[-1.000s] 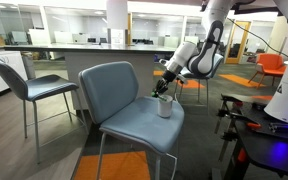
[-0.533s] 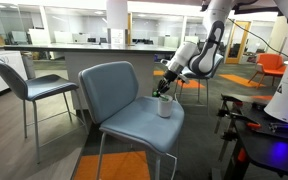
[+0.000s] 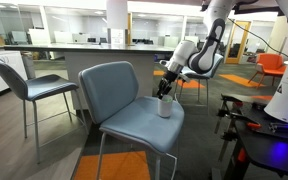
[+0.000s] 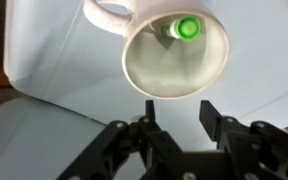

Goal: Pick the marker on the chair and put it in the mug

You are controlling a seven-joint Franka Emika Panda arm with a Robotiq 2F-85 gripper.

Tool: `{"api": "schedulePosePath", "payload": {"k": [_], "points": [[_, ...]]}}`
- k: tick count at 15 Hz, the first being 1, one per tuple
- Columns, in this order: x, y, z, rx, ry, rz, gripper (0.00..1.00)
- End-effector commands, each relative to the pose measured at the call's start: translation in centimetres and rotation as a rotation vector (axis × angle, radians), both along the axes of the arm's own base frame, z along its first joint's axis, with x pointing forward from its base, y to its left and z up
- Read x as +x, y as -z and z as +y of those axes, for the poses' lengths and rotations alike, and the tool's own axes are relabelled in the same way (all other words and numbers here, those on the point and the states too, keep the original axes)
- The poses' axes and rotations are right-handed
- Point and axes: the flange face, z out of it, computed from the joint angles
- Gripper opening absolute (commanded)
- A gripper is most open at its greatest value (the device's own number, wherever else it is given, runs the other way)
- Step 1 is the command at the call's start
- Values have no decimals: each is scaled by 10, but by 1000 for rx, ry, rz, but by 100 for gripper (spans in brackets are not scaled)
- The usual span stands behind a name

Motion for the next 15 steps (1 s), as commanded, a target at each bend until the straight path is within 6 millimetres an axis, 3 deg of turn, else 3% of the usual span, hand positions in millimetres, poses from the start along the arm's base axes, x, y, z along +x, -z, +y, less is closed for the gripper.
{"api": "schedulePosePath", "payload": {"k": [1,3,4,9,15], "points": [[6,-21,0,-51,100,94,85],[14,-34,2,-80,187,156,99],[17,-42,6,-78,221,183,100],[29,-73,29,-81,421,372,100],[31,-108,35,-183,496,507,100]]}}
